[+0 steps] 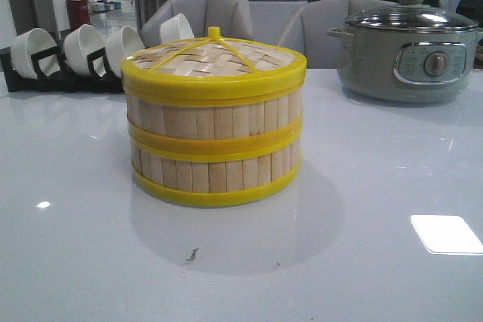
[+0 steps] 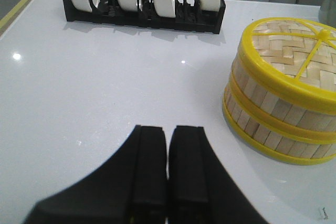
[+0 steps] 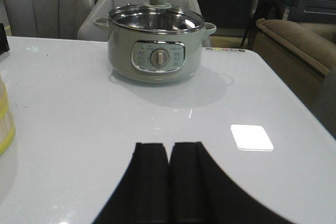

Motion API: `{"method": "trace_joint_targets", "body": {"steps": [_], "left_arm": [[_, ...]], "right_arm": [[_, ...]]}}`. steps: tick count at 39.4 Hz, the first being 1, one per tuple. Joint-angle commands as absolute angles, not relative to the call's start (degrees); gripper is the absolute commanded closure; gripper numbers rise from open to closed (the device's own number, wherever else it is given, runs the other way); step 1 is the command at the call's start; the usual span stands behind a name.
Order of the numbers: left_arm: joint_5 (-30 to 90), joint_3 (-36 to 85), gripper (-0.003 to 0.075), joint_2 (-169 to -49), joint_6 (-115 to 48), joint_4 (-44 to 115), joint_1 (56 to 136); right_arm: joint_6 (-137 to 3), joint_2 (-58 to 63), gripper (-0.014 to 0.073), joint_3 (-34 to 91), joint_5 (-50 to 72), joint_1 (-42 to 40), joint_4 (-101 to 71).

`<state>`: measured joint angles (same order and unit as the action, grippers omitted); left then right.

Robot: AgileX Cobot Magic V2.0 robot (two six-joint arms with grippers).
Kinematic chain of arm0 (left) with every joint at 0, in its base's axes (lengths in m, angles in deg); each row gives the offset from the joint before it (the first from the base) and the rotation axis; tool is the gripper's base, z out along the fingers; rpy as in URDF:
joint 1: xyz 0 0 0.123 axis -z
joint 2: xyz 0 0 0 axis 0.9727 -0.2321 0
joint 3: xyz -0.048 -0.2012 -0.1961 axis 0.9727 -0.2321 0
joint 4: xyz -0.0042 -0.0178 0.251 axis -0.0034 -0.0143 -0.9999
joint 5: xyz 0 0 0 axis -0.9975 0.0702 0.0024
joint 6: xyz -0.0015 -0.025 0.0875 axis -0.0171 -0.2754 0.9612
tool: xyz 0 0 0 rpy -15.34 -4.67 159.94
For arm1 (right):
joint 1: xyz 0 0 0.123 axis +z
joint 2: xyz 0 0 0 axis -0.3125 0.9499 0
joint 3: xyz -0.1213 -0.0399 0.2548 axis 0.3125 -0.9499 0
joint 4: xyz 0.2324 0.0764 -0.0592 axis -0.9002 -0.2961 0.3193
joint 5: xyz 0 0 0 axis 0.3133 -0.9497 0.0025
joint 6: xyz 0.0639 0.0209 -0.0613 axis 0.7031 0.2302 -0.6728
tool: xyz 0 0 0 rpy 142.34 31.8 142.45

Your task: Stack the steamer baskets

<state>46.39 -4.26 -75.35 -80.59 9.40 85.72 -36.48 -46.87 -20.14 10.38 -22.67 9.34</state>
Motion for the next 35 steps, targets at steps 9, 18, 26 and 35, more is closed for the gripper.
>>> {"method": "trace_joint_targets", "body": {"steps": [9,18,26,35], "left_arm": [[42.05,-2.73,0.0633,-75.63,-80.92,9.40,85.65],[42.05,-2.73,0.0633,-75.63,-80.92,9.40,85.65],[32.30,-5.26,0.0633,-70.21,-80.75,4.28,84.89],[22.23,-16.26,0.0633,-63.26,-80.75,7.37,84.82]], "right_arm": [[-36.84,-46.29,0.0546,-18.50,14.99,-23.02,9.80],[-36.84,-46.29,0.0546,-18.50,14.99,-23.02,9.80],[-36.84,-46.29,0.0546,-18.50,14.99,-23.02,9.80],[-36.84,-46.29,0.0546,-18.50,14.99,-23.02,9.80]]}}
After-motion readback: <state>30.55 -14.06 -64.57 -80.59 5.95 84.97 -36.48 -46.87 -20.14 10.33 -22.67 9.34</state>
